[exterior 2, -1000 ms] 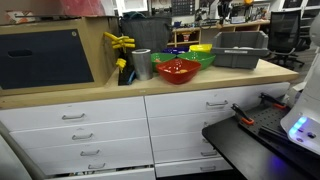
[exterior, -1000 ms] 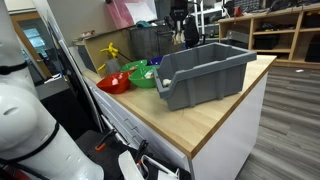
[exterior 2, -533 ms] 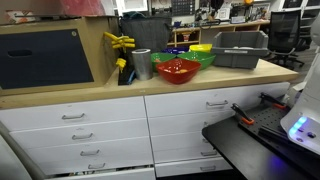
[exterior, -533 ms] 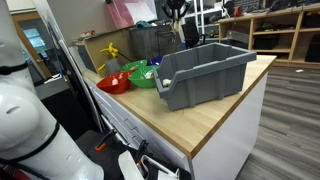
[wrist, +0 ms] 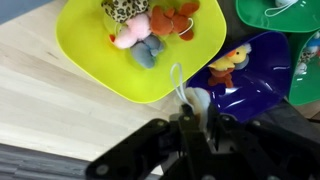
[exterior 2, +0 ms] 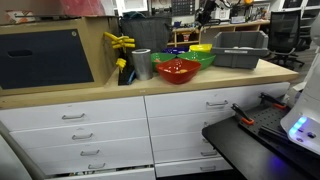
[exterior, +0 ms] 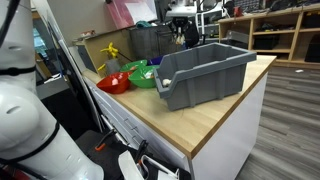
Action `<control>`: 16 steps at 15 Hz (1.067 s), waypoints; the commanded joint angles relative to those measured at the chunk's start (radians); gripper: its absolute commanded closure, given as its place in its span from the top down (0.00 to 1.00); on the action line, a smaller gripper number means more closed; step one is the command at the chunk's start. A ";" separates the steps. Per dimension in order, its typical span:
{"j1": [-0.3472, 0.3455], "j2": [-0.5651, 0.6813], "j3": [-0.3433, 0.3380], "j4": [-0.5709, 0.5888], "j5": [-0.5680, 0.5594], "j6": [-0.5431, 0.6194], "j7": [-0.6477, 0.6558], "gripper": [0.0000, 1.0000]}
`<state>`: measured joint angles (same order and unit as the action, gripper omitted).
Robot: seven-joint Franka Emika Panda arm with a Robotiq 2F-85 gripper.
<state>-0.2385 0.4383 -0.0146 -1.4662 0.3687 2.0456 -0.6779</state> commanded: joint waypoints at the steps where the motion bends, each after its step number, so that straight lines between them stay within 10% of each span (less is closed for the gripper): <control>1: -0.005 0.069 0.035 0.006 0.037 0.106 0.009 0.04; 8: -0.019 0.181 0.060 0.009 -0.009 0.260 0.020 0.04; 9: -0.022 0.184 0.062 0.008 -0.013 0.262 0.022 0.42; 16: -0.021 0.145 0.044 -0.002 -0.074 0.180 0.119 0.87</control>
<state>-0.2569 0.6224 0.0305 -1.4631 0.3357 2.2843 -0.6200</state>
